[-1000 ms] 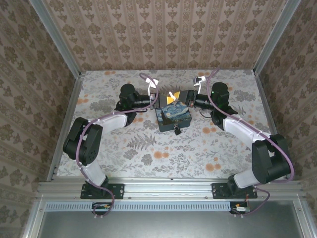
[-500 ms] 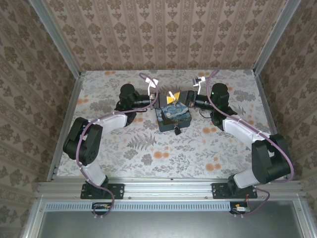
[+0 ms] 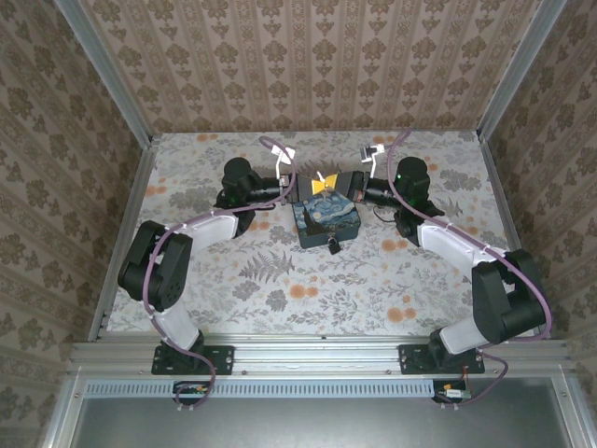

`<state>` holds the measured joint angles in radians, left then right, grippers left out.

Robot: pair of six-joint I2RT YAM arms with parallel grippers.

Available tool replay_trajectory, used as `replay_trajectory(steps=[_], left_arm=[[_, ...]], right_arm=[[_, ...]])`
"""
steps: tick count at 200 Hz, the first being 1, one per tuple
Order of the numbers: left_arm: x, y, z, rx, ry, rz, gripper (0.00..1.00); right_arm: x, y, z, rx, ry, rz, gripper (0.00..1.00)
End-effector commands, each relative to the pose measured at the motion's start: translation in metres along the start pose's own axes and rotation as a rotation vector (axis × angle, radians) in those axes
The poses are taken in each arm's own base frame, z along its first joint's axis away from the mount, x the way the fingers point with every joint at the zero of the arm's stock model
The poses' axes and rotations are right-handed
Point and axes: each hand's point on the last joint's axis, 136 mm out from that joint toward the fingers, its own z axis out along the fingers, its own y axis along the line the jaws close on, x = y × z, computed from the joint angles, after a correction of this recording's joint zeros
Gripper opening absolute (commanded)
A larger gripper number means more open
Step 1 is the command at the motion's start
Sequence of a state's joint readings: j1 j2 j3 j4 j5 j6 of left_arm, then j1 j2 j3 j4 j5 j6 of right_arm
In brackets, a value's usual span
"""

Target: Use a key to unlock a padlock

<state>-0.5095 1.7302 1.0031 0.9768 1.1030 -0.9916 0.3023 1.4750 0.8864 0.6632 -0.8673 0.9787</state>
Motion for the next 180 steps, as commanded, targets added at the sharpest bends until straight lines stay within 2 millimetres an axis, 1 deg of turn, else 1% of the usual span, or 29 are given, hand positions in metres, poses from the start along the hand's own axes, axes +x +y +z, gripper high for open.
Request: replay_trajectory(steps=[1,8,24,41,64,76,108,120,143,180], left_arm=[[-0.008,-0.014,-0.002,0.008,-0.027,0.049,0.01],[-0.007,-0.013,-0.003,0.002,-0.026,0.045,0.09],[-0.005,-0.013,-0.004,-0.001,-0.018,0.043,0.13],[-0.003,-0.011,-0.007,-0.013,-0.017,0.034,0.25],[-0.003,-0.007,-0.014,-0.030,-0.026,0.023,0.29],[-0.002,-0.005,-0.018,-0.038,-0.029,0.016,0.33],[-0.002,-0.003,-0.023,-0.044,-0.031,0.011,0.37],[0.000,-0.002,-0.023,-0.043,-0.026,0.006,0.37],[0.001,-0.001,-0.023,-0.041,-0.017,-0.003,0.43],[0.002,0.000,-0.020,-0.026,0.015,-0.007,0.44]], right_arm=[[0.012,0.024,0.003,-0.100,0.039,-0.046,0.00],[0.012,0.024,0.003,-0.098,0.039,-0.046,0.00],[0.013,0.019,0.002,-0.077,0.047,-0.048,0.00],[0.015,0.013,0.000,-0.044,0.059,-0.053,0.00],[0.014,0.008,-0.004,-0.014,0.069,-0.063,0.00],[0.014,0.006,-0.007,0.002,0.075,-0.069,0.00],[0.014,0.003,-0.012,0.029,0.091,-0.077,0.00],[0.015,0.000,-0.013,0.041,0.098,-0.075,0.00],[0.018,-0.001,-0.014,0.032,0.120,-0.075,0.00],[0.024,0.000,-0.013,0.016,0.170,-0.073,0.00]])
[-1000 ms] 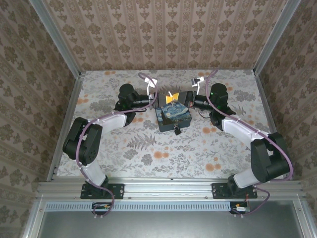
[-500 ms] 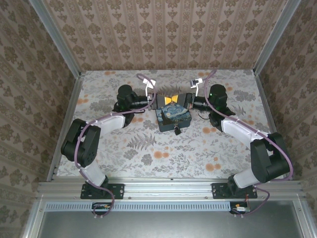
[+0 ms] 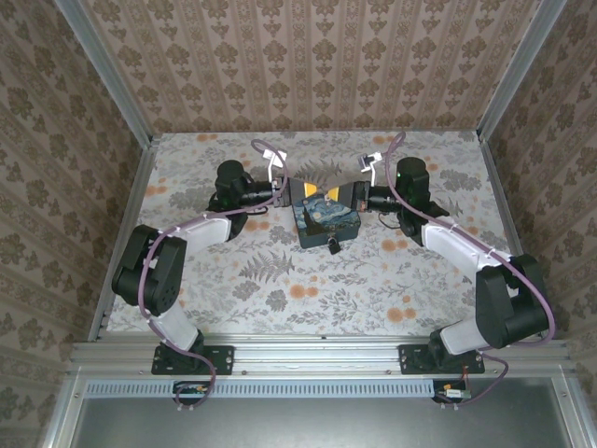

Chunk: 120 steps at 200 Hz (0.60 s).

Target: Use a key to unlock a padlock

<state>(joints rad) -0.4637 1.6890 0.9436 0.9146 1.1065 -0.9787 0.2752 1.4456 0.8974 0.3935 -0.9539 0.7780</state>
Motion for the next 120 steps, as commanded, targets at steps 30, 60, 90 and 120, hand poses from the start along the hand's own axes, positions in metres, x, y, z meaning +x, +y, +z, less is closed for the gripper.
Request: replay_trajectory(steps=[30,60,90,120], left_arm=[[0.000,-0.011,0.006,0.038,0.046,0.046,0.43],[-0.002,-0.010,0.007,0.040,0.043,0.046,0.43],[-0.001,-0.014,0.009,0.052,0.052,0.050,0.41],[0.001,-0.015,0.011,0.057,0.059,0.049,0.35]], right_arm=[[-0.002,0.022,0.000,-0.063,0.052,-0.059,0.00],[0.003,0.020,0.003,-0.060,0.077,-0.049,0.00],[0.003,0.018,0.004,-0.054,0.081,-0.045,0.00],[0.003,0.020,0.007,-0.058,0.089,-0.050,0.00]])
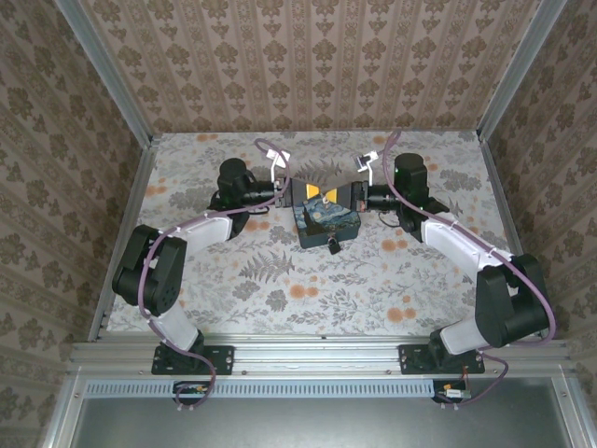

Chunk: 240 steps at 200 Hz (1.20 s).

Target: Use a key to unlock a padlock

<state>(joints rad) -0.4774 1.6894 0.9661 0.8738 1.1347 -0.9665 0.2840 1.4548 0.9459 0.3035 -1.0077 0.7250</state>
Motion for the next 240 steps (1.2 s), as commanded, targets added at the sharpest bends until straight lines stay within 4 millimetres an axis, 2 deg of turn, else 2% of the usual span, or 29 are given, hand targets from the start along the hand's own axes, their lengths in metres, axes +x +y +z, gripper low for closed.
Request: replay_trajectory(steps=[1,45,94,114,137,155,240], left_arm=[[-0.003,-0.010,0.006,0.037,0.023,0.054,0.35],[-0.002,-0.010,0.007,0.040,0.030,0.054,0.27],[-0.002,-0.012,0.010,0.049,0.041,0.056,0.00],[-0.004,-0.009,0.009,0.026,0.011,0.052,0.00],[-0.011,-0.004,0.006,-0.017,-0.057,0.037,0.00],[-0.014,-0.002,0.005,-0.034,-0.103,0.027,0.00],[-0.021,-0.011,0.010,0.036,-0.162,0.010,0.00]], right_arm=[[-0.003,0.011,0.004,-0.031,0.025,-0.038,0.00],[0.000,0.009,0.006,-0.026,0.037,-0.036,0.00],[0.001,0.008,0.007,-0.018,0.043,-0.029,0.00],[0.000,0.007,0.007,-0.017,0.041,-0.028,0.00],[-0.005,0.010,0.003,-0.013,0.004,-0.032,0.25],[-0.008,0.010,0.000,-0.002,-0.038,-0.030,0.33],[-0.016,0.001,0.000,-0.005,-0.125,0.023,0.35]])
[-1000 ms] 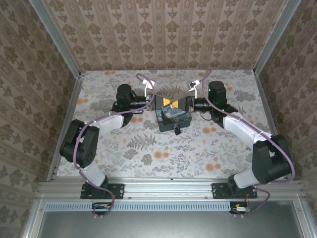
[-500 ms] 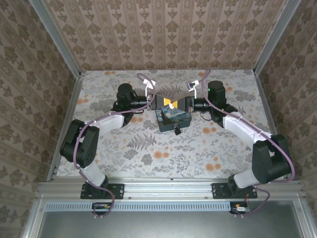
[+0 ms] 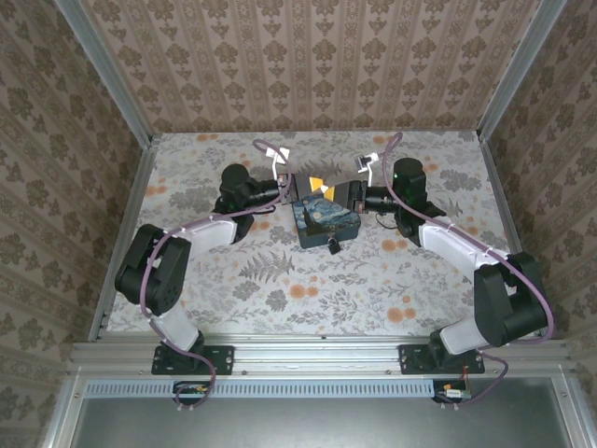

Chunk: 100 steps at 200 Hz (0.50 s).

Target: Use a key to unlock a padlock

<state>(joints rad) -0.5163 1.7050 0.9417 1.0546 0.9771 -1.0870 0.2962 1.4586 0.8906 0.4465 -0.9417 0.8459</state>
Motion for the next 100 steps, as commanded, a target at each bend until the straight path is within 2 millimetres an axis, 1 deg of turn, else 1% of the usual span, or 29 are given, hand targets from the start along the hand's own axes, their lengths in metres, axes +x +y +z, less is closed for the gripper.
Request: replay_trajectory(steps=[1,26,48,63,100], left_arm=[[-0.002,-0.007,0.001,0.042,-0.021,0.009,0.00],[0.003,-0.009,0.002,0.049,0.005,0.013,0.00],[0.004,-0.009,0.000,0.043,0.003,0.015,0.00],[0.003,-0.010,-0.001,0.041,-0.003,0.018,0.00],[0.001,-0.010,0.000,0.043,-0.005,0.021,0.00]], right_arm=[[-0.012,0.007,-0.002,-0.014,-0.056,-0.026,0.35],[-0.016,0.012,-0.003,-0.029,-0.072,-0.033,0.34],[-0.016,0.015,-0.003,-0.041,-0.067,-0.037,0.26],[-0.015,0.016,-0.003,-0.046,-0.061,-0.035,0.25],[-0.012,0.019,0.000,-0.069,-0.045,-0.025,0.25]])
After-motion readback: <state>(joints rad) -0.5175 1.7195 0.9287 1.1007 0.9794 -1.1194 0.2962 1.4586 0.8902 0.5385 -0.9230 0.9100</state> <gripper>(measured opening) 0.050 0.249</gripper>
